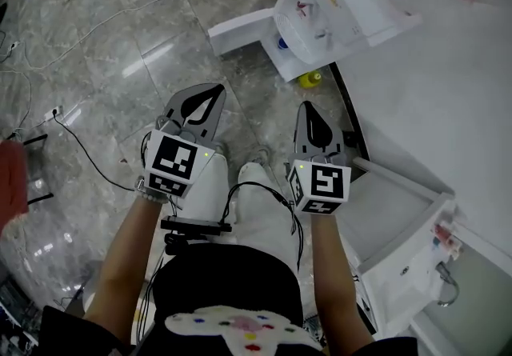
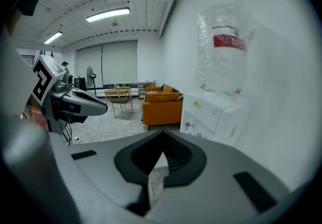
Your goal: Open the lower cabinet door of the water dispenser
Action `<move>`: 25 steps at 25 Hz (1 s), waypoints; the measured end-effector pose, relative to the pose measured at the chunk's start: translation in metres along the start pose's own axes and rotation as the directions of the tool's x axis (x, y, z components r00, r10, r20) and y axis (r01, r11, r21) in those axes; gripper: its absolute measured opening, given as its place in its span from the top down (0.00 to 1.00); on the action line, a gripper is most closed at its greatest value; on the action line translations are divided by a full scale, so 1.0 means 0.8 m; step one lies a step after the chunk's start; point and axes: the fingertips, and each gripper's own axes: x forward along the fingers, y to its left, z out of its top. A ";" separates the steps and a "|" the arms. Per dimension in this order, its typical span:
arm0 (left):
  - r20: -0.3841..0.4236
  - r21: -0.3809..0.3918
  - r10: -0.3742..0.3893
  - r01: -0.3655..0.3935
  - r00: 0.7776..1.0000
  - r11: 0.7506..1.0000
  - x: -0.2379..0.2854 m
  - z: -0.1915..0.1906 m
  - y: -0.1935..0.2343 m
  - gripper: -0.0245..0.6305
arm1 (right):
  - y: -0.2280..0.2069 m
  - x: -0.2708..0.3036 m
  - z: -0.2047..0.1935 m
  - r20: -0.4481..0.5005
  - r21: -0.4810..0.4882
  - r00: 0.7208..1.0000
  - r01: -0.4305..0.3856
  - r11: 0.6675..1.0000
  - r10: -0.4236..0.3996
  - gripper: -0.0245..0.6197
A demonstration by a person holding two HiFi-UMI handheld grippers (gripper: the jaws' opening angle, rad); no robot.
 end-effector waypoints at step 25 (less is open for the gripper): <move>0.160 0.059 0.020 -0.030 0.987 0.998 -0.091 0.120 -0.014 0.94 | 0.005 -0.085 0.108 0.141 -0.036 0.990 -0.010 0.999 0.014 0.95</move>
